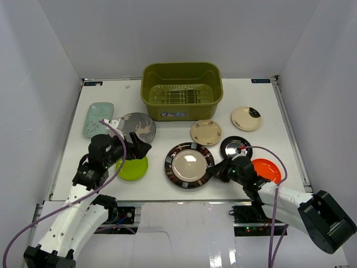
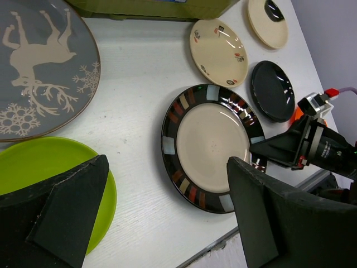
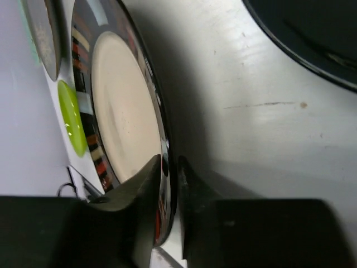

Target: Place the plates into the plastic bin on the countertop

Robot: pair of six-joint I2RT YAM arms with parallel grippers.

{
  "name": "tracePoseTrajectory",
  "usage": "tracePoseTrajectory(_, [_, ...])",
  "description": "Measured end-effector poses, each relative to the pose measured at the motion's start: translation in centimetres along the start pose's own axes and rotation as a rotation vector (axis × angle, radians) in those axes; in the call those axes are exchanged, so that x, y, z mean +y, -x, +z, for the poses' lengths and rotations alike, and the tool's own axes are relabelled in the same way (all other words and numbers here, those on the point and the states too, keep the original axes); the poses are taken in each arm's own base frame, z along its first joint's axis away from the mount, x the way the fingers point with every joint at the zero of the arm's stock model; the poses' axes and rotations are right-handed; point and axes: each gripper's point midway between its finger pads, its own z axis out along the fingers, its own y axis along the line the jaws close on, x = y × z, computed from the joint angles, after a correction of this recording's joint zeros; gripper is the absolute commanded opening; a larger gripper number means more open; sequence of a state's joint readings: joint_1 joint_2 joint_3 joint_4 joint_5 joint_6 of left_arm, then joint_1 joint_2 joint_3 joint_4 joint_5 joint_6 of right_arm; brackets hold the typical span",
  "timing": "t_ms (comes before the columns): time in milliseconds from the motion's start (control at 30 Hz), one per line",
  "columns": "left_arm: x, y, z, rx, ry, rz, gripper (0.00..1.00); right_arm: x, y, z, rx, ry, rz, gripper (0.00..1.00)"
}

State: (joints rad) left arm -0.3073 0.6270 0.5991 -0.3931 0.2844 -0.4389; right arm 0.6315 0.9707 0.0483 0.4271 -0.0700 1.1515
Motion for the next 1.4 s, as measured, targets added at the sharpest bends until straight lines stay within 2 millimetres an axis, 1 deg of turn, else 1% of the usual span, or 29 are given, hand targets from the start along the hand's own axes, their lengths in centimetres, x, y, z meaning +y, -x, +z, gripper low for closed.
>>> tracePoseTrajectory(33, [0.2, 0.0, 0.0, -0.003, 0.011, -0.003, 0.98, -0.1, 0.2, 0.0, -0.009, -0.003, 0.012, 0.08])
tracePoseTrajectory(100, [0.7, 0.1, 0.2, -0.006, 0.041, -0.013, 0.98, 0.7, 0.4, 0.0, -0.02, 0.026, 0.035, 0.08])
tracePoseTrajectory(133, [1.0, 0.1, 0.3, -0.008, 0.059, -0.02, 0.98, 1.7, 0.8, -0.3, -0.035, 0.065, 0.025, 0.08])
tracePoseTrajectory(167, [1.4, 0.1, 0.4, -0.01, 0.078, -0.026, 0.98, 2.1, 0.8, -0.6, -0.042, 0.079, 0.008, 0.08])
tracePoseTrajectory(333, [3.2, -0.6, 1.5, 0.024, 0.175, -0.097, 0.98, 2.1, 0.8, -3.0, -0.064, 0.097, -0.1, 0.08])
tracePoseTrajectory(400, [4.2, -1.1, 2.3, 0.047, 0.218, -0.138, 0.98, 3.0, 1.1, -4.1, -0.061, 0.092, -0.152, 0.08])
tracePoseTrajectory(467, [5.0, -1.5, 3.1, 0.068, 0.252, -0.182, 0.98, 4.8, 1.6, -5.1, -0.051, 0.09, -0.196, 0.08])
tracePoseTrajectory(500, [5.4, -1.6, 3.5, 0.074, 0.268, -0.204, 0.98, 6.2, 2.0, -5.6, -0.045, 0.101, -0.221, 0.08])
tracePoseTrajectory(567, [6.3, -1.5, 4.0, 0.071, 0.305, -0.25, 0.96, 9.9, 3.2, -6.4, -0.04, 0.139, -0.263, 0.08])
tracePoseTrajectory(633, [7.4, -0.7, 4.2, 0.042, 0.339, -0.289, 0.95, 14.3, 4.7, -7.3, -0.059, 0.205, -0.317, 0.08])
tracePoseTrajectory(733, [9.9, 1.9, 3.8, -0.052, 0.399, -0.357, 0.95, 21.5, 7.5, -9.0, -0.119, 0.31, -0.405, 0.08])
tracePoseTrajectory(800, [11.5, 3.3, 3.4, -0.103, 0.436, -0.389, 0.94, 25.9, 9.8, -9.6, -0.17, 0.369, -0.452, 0.08])
tracePoseTrajectory(867, [13.4, 4.3, 3.3, -0.139, 0.476, -0.422, 0.93, 29.8, 12.2, -9.4, -0.213, 0.431, -0.477, 0.08])
tracePoseTrajectory(933, [15.4, 4.4, 3.3, -0.146, 0.513, -0.456, 0.91, 32.6, 15.0, -8.6, -0.246, 0.48, -0.483, 0.08])
tracePoseTrajectory(1000, [17.2, 4.0, 3.4, -0.134, 0.547, -0.495, 0.91, 33.6, 18.1, -6.8, -0.263, 0.481, -0.477, 0.08])
tracePoseTrajectory(1033, [18.1, 3.7, 3.5, -0.127, 0.561, -0.518, 0.91, 33.9, 19.9, -5.5, -0.274, 0.47, -0.473, 0.08])
tracePoseTrajectory(1100, [19.5, 2.8, 3.8, -0.099, 0.583, -0.555, 0.9, 33.9, 22.9, -2.8, -0.281, 0.438, -0.462, 0.08])
tracePoseTrajectory(1133, [19.9, 2.4, 3.9, -0.086, 0.59, -0.567, 0.9, 33.8, 24.6, -1.3, -0.283, 0.421, -0.456, 0.08])
tracePoseTrajectory(1200, [20.6, 1.5, 4.3, -0.056, 0.6, -0.588, 0.9, 32.9, 27.3, 2.0, -0.282, 0.383, -0.439, 0.08])
tracePoseTrajectory(1233, [20.9, 1.2, 4.5, -0.043, 0.606, -0.595, 0.9, 32.2, 28.8, 3.9, -0.273, 0.36, -0.43, 0.08])
tracePoseTrajectory(1333, [21.7, 1.3, 5.1, -0.024, 0.618, -0.6, 0.9, 30.1, 31.8, 8.2, -0.258, 0.295, -0.417, 0.08])
tracePoseTrajectory(1400, [22.0, 1.4, 5.5, -0.019, 0.619, -0.595, 0.9, 28.7, 33.2, 11.1, -0.243, 0.258, -0.413, 0.08])
